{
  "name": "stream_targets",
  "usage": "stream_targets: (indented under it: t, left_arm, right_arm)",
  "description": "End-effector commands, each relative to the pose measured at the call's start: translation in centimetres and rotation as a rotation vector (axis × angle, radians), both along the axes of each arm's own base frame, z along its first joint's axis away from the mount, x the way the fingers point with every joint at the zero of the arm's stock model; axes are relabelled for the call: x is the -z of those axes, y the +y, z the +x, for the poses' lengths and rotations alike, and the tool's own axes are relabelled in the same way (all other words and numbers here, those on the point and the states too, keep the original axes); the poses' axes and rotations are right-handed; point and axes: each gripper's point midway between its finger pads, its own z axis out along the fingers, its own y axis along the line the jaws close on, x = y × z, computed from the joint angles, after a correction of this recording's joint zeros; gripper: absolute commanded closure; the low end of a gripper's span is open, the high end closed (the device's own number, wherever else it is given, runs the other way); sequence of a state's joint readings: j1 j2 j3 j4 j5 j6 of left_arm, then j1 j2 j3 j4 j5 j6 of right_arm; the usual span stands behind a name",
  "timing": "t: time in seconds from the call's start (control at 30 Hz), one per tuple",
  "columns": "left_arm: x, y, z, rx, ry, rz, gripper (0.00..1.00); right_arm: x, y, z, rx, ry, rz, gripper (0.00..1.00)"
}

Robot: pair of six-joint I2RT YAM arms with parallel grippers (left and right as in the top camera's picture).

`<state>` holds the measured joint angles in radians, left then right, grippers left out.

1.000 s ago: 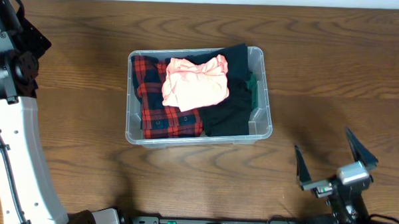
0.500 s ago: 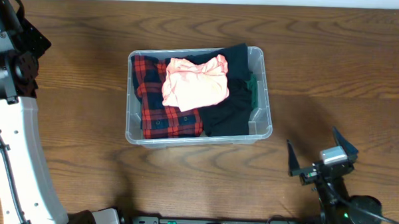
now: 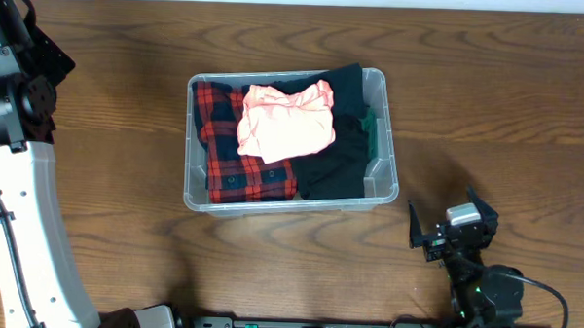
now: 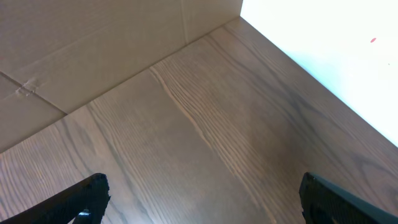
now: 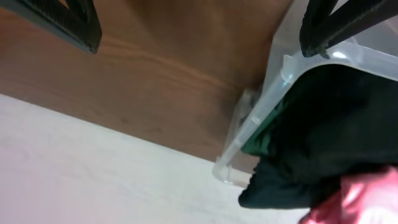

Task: Pack container

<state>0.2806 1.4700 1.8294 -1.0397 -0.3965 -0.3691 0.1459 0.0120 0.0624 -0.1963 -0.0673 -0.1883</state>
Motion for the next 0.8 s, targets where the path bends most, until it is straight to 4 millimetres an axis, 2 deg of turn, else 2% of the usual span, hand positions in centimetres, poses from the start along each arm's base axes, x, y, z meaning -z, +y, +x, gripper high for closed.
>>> stream_targets:
  t: [0.0, 0.2, 0.5, 0.77]
  left_arm:
    - [0.1, 0.4, -0.1, -0.016, 0.006, 0.009, 0.02]
    - [0.1, 0.4, -0.1, -0.016, 0.006, 0.009, 0.02]
    - [0.1, 0.4, -0.1, -0.016, 0.006, 0.009, 0.02]
    - [0.1, 0.4, -0.1, -0.017, 0.006, 0.008, 0.02]
  right_arm:
    - [0.1, -0.6, 0.1, 0.031, -0.003, 0.004, 0.01]
    - [0.4, -0.6, 0.2, 0.036, 0.014, 0.002, 0.01]
    - [2.7, -0.2, 0.4, 0.016, 0.119, 0.017, 0.01]
    - [3.5, -0.2, 0.4, 0.017, 0.155, 0.011, 0.01]
